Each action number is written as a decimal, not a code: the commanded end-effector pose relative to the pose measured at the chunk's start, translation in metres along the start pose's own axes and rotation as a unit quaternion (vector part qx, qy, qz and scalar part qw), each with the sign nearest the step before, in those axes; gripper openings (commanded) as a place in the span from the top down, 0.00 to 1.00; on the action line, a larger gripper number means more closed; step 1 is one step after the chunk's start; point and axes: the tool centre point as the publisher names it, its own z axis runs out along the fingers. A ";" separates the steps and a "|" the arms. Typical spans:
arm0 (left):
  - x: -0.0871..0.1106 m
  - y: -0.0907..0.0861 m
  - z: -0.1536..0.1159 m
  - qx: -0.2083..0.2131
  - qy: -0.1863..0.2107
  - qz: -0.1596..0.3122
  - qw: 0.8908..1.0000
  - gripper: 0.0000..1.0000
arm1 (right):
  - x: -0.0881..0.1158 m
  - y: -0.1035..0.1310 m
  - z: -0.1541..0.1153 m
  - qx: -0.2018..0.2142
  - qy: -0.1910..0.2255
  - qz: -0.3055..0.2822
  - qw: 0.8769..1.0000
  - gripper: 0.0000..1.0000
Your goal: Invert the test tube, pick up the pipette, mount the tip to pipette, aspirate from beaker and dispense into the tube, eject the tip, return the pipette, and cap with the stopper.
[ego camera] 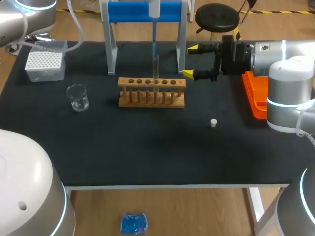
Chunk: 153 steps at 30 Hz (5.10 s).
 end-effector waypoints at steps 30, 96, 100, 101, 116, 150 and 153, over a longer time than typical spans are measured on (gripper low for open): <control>0.004 0.002 0.012 0.008 0.018 0.007 1.000 1.00 | 0.001 0.000 0.000 0.000 -0.001 0.000 1.000 0.00; 0.009 0.022 0.025 0.000 0.017 0.013 1.000 1.00 | 0.001 0.000 0.000 0.000 -0.001 0.000 1.000 0.00; 0.010 0.021 0.024 -0.004 0.014 0.008 1.000 1.00 | 0.001 0.000 0.000 0.000 -0.001 0.000 1.000 0.00; 0.010 0.021 0.024 -0.004 0.014 0.008 1.000 1.00 | 0.001 0.000 0.000 0.000 -0.001 0.000 1.000 0.00; 0.010 0.021 0.024 -0.004 0.014 0.008 1.000 1.00 | 0.001 0.000 0.000 0.000 -0.001 0.000 1.000 0.00; 0.014 0.021 0.027 -0.008 0.009 0.025 1.000 1.00 | 0.001 0.000 0.000 0.000 -0.001 0.000 1.000 0.00; 0.015 0.023 0.029 -0.009 0.009 0.027 1.000 1.00 | 0.001 0.000 0.000 0.000 -0.001 0.000 1.000 0.00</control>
